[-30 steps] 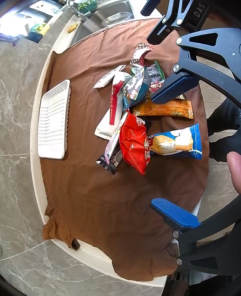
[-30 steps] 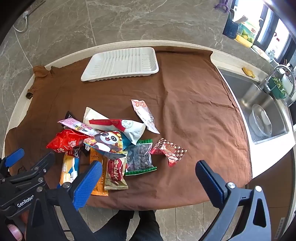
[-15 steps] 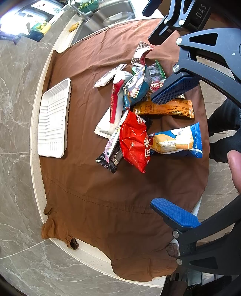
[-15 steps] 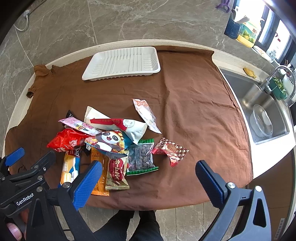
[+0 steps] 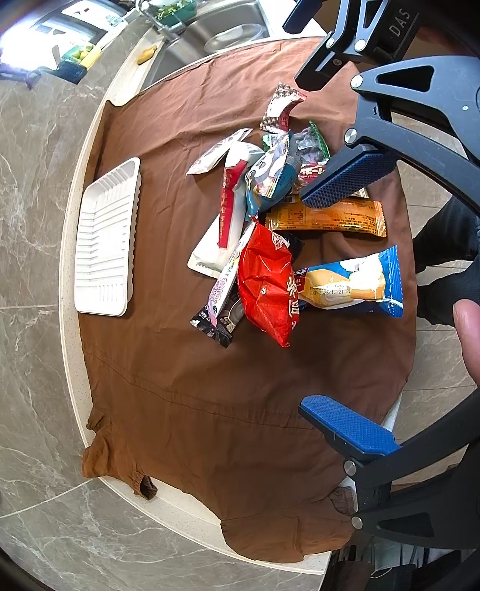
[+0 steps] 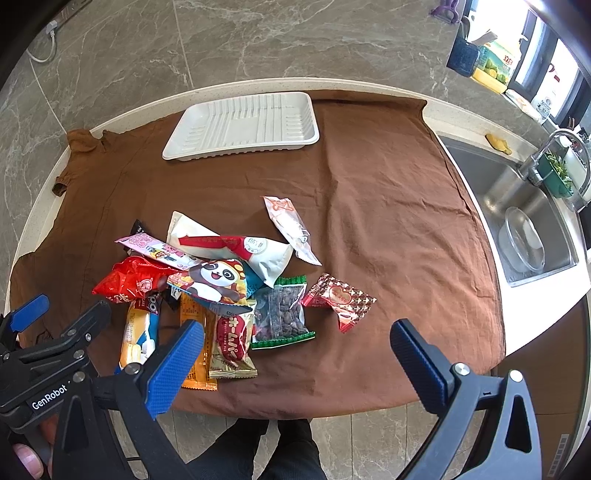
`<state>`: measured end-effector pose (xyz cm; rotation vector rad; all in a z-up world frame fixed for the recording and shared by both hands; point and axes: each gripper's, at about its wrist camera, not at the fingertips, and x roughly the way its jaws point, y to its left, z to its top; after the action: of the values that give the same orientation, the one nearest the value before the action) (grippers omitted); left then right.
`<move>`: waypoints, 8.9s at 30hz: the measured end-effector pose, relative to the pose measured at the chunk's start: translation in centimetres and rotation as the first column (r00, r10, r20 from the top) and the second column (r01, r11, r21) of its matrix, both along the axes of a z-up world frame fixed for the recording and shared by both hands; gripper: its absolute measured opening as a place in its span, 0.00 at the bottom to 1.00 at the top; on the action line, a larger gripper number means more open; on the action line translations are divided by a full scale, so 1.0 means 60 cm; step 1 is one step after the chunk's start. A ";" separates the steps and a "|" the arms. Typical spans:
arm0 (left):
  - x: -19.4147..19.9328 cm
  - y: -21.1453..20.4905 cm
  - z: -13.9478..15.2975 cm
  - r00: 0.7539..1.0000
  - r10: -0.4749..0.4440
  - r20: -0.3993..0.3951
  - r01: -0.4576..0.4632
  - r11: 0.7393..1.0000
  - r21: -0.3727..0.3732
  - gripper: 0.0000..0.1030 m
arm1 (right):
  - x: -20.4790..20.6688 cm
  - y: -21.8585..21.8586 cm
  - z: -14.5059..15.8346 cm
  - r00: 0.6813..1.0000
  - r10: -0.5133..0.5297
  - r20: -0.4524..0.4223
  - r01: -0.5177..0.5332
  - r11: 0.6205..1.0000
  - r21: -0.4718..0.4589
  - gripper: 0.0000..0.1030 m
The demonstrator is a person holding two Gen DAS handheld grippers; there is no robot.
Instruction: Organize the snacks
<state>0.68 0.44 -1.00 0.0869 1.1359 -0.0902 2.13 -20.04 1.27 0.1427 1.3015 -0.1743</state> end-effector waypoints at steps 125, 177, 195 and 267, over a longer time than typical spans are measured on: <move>0.006 -0.025 -0.174 0.355 -0.932 -0.077 0.846 0.285 0.451 0.57 | 0.028 0.112 -0.145 0.609 0.781 0.141 -0.760 0.625 -0.176 0.42; 0.186 0.089 -0.004 0.706 -0.700 0.112 0.707 0.706 -0.045 0.24 | 0.101 0.009 -0.025 0.762 0.537 0.362 -0.588 0.808 0.038 0.24; 0.445 0.038 0.055 0.845 -0.489 0.215 0.531 0.815 -0.233 0.24 | 0.326 -0.166 0.021 0.799 0.295 0.525 -0.391 0.917 0.081 0.24; 0.175 0.112 0.114 0.929 -0.194 0.315 0.211 0.977 -0.019 1.00 | 0.192 -0.055 -0.051 0.843 0.369 0.392 -0.500 0.806 0.317 0.83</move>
<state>11.21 7.17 5.85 0.1663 0.8045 -0.2812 13.64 -23.34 -1.76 0.2091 1.0017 0.5148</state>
